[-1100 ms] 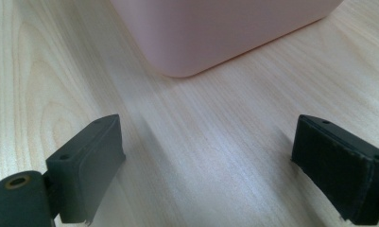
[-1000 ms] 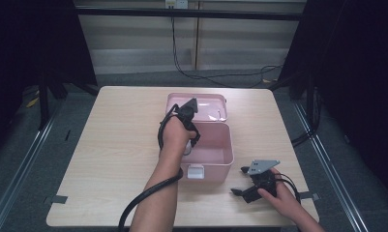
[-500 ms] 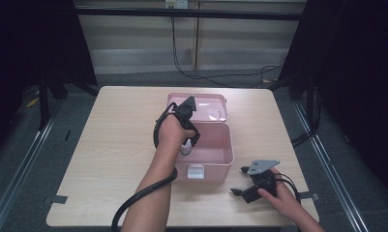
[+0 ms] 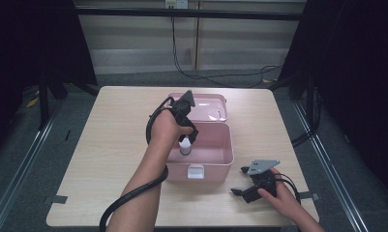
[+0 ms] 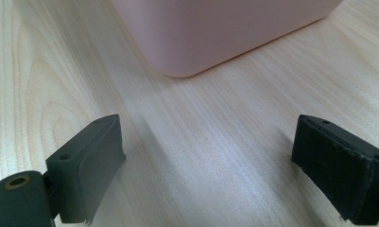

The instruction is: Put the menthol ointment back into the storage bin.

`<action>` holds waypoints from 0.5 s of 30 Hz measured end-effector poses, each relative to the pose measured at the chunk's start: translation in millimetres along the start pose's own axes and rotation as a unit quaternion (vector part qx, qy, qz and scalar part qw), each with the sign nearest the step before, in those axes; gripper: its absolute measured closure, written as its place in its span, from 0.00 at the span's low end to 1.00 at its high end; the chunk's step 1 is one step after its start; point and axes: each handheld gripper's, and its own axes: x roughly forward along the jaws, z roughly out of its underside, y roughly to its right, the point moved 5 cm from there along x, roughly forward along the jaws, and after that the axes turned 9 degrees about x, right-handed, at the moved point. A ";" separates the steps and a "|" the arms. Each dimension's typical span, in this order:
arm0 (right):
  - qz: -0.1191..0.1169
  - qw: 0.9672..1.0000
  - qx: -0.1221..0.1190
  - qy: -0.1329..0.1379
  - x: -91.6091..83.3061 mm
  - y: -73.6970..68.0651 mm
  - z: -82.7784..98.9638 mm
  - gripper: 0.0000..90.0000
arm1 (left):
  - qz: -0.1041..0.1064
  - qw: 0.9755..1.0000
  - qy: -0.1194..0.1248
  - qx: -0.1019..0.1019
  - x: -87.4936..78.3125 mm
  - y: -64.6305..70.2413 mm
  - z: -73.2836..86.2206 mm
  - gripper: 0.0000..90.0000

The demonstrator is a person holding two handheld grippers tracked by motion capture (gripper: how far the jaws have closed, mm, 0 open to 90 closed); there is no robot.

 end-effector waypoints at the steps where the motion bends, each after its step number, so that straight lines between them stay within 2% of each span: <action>1: 0.000 1.000 0.000 0.000 0.0 0.1 0.0 0.10 | 0.002 1.000 0.003 0.005 -2.7 -0.1 0.1 0.27; 3: -0.001 1.000 0.000 0.000 0.1 0.0 0.0 0.10 | 0.004 1.000 0.004 0.005 -8.1 0.2 1.1 0.27; 15: -0.002 1.000 0.000 -0.001 0.0 -0.1 0.2 0.10 | 0.009 0.999 0.011 0.036 -39.1 -0.2 12.4 0.27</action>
